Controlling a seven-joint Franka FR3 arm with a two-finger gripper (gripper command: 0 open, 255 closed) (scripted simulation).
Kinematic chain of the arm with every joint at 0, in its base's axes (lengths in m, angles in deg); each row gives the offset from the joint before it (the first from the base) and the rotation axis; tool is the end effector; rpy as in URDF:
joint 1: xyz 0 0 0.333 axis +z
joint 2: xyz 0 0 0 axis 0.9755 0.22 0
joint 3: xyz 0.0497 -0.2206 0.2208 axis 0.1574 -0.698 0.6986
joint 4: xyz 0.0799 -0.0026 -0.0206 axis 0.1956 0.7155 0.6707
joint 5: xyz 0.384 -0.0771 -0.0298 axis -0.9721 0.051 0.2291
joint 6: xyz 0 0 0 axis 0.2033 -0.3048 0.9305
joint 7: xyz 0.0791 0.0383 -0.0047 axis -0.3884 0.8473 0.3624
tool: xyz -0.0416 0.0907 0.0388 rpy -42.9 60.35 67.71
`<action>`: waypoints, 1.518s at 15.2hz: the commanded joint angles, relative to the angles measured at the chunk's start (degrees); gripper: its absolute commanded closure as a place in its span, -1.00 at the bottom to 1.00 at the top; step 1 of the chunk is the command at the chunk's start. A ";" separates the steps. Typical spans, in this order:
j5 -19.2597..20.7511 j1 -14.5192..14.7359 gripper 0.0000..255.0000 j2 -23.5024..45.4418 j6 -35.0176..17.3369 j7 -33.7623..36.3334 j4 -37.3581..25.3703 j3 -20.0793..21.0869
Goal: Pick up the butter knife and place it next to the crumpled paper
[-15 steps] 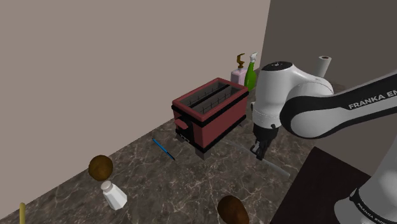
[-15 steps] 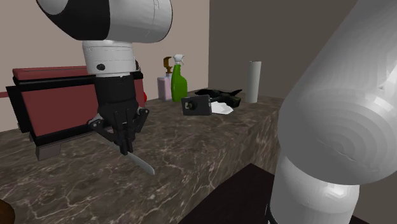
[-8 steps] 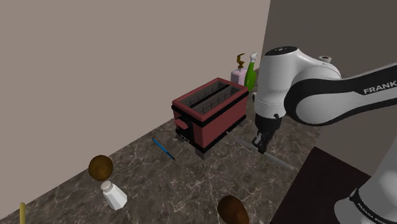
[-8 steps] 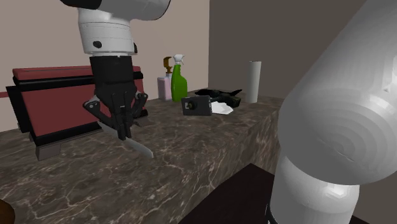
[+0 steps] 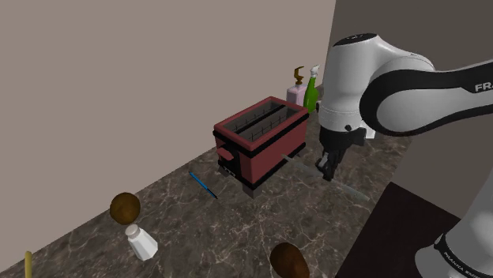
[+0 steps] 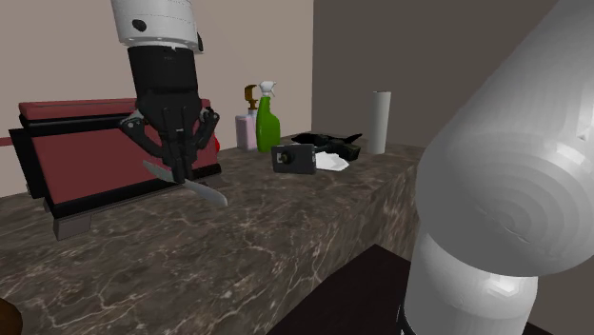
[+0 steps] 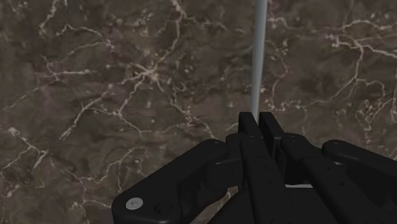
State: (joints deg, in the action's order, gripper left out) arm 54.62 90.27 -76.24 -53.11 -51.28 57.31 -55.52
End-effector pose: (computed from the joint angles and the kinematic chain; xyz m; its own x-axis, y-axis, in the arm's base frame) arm 0.3327 0.1824 0.4419 0.9910 0.1236 -0.0514 0.1236 -0.9923 -0.0033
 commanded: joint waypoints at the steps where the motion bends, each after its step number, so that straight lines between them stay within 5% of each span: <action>1: 0.13 -0.03 1.00 -0.47 1.90 0.07 -1.40 -0.19; 6: 0.39 -0.12 1.00 -1.29 5.53 0.13 -4.21 -0.59; 23: 13.58 -11.65 1.00 -6.92 7.11 -23.87 0.38 -20.86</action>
State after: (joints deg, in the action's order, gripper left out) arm 67.32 79.36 -83.28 -45.91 -73.66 57.75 -75.17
